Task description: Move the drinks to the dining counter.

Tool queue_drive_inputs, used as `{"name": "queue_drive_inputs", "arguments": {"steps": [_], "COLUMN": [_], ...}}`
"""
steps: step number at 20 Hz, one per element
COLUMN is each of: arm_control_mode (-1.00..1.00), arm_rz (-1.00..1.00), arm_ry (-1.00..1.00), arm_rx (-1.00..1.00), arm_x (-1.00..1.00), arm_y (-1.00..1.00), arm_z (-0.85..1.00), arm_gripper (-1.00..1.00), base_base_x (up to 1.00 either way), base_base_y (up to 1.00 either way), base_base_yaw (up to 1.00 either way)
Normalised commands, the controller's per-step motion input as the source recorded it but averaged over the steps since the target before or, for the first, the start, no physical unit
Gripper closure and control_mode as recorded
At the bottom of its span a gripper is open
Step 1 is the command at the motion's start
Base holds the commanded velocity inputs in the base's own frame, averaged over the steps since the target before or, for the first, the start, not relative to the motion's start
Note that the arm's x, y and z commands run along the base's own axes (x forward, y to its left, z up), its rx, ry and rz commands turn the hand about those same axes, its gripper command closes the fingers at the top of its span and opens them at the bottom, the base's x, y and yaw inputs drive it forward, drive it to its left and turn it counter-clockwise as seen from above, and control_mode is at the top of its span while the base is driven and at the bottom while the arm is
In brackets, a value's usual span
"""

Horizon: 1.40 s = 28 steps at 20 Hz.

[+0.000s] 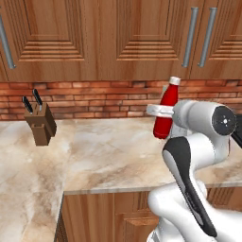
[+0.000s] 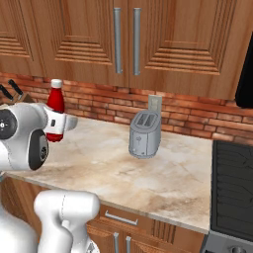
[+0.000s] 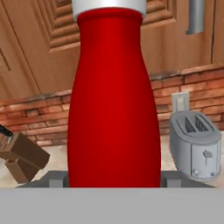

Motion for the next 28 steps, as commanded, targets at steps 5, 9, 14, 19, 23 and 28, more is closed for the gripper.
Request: {"name": "queue_drive_inputs", "arguments": {"steps": [5, 9, 14, 19, 23, 28], "arm_control_mode": [-1.0, -1.0, -1.0, -1.0, -1.0, 1.0], "arm_rz": [-0.17, -0.14, -0.04, 0.03, 0.06, 0.0], "arm_ry": [0.07, 0.01, 0.01, 0.09, 0.09, 0.0], "arm_rx": [0.0, 0.0, 0.0, 0.0, 0.0, 0.0], "arm_x": [-1.0, -1.0, -0.97, -0.6, -0.49, 0.0], "arm_y": [-0.7, -0.66, -0.11, 0.1, 0.0, 0.0], "arm_z": [-0.01, -0.01, 0.03, 0.16, 0.01, 0.0], "arm_gripper": [1.0, 1.0, 1.0, 1.0, 1.0, 1.0], "base_base_x": [0.0, 0.0, 0.0, 0.0, 0.0, -0.12], "base_base_y": [0.0, 0.0, 0.0, 0.0, 0.0, -0.05], "base_base_yaw": [0.0, 0.0, 0.0, 0.0, 0.0, -0.15]}}
